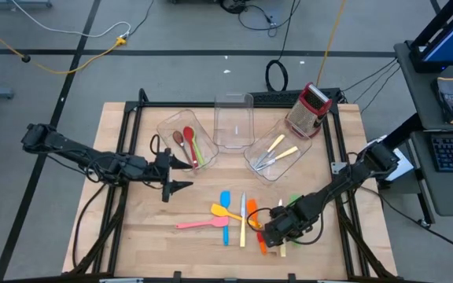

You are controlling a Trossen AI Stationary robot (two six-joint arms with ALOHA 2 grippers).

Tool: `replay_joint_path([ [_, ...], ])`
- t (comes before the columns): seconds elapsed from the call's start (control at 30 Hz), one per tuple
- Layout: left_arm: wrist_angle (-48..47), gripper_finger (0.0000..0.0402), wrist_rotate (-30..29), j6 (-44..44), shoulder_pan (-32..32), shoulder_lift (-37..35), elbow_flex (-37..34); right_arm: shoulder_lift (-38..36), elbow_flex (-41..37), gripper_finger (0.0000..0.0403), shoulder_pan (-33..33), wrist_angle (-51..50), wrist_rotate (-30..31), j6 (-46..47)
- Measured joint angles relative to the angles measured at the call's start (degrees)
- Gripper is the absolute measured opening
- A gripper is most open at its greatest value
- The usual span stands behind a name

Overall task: Pick & Place Kitchen Items
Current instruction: Put the yellow table knife into the right transparent bin

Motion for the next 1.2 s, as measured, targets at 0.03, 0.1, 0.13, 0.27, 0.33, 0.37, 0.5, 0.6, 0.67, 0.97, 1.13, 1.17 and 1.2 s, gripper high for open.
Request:
replay_joint_path([
  [0.03,0.1,0.0306,0.0,0.0,0.0,0.0,0.0,0.2,0.0,0.0206,0.0,-0.1,0.1,0.0],
  [0.1,0.1,0.0306,0.0,0.2,0.1,0.0,0.0,0.2,0.0,0.0206,-0.1,0.0,0.1,0.0],
  [0.13,0.1,0.0306,0.0,0.4,0.1,0.0,0.0,0.2,0.0,0.0206,-0.1,0.1,0.2,0.0],
  [0.27,0.2,0.0306,0.0,0.4,0.3,0.0,0.0,0.2,0.0,0.0206,-0.1,-0.4,0.2,0.1],
  [0.33,0.2,0.0306,0.0,0.2,0.5,0.0,0.0,0.2,0.0,0.0206,-0.1,-1.2,0.2,0.5],
  [0.37,0.2,0.0306,0.0,0.1,0.5,0.0,0.0,0.2,0.0,0.0206,-0.1,-1.5,0.2,0.8],
  [0.5,0.2,0.0306,0.0,0.0,0.5,0.0,0.0,0.2,-0.7,0.0206,-0.1,-0.1,0.2,1.1],
  [0.6,0.2,0.0306,0.0,0.0,0.5,0.0,0.0,0.2,-2.1,0.0206,-0.1,3.2,0.1,2.4],
  [0.67,0.2,0.0306,0.0,0.0,0.5,0.0,0.0,0.2,-2.9,0.0206,-0.1,4.4,0.1,3.0],
  [0.97,0.2,0.0306,0.0,0.1,0.5,0.0,0.0,0.2,-5.7,0.0205,-0.1,7.1,0.3,5.1],
  [1.13,0.2,0.0306,0.0,0.1,0.5,0.0,0.0,0.2,-5.8,0.0200,-0.1,7.1,0.4,5.7],
  [1.17,0.2,0.0306,0.0,0.1,0.5,0.0,0.0,0.2,-5.8,0.0195,-0.1,7.0,0.4,6.0],
  [1.2,0.2,0.0306,0.0,0.1,0.5,0.0,0.0,0.2,-5.8,0.0188,-0.1,7.0,0.4,6.2],
])
